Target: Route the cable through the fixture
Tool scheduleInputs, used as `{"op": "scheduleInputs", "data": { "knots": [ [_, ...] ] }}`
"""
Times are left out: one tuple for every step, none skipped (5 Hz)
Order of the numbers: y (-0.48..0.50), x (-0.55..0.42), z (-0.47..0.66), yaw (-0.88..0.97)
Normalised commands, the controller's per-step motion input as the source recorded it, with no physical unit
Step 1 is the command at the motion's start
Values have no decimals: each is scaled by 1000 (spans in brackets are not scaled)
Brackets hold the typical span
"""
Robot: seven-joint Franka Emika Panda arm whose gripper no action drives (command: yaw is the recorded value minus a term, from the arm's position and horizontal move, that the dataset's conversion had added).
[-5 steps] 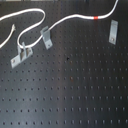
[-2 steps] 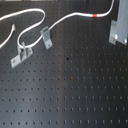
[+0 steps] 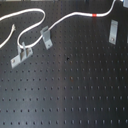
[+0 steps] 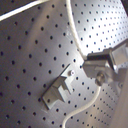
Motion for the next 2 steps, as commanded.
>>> {"op": "scheduleInputs", "data": {
  "knots": [
    [-18, -4, 37, 0],
    [-197, -245, 382, 34]
  ]
}}
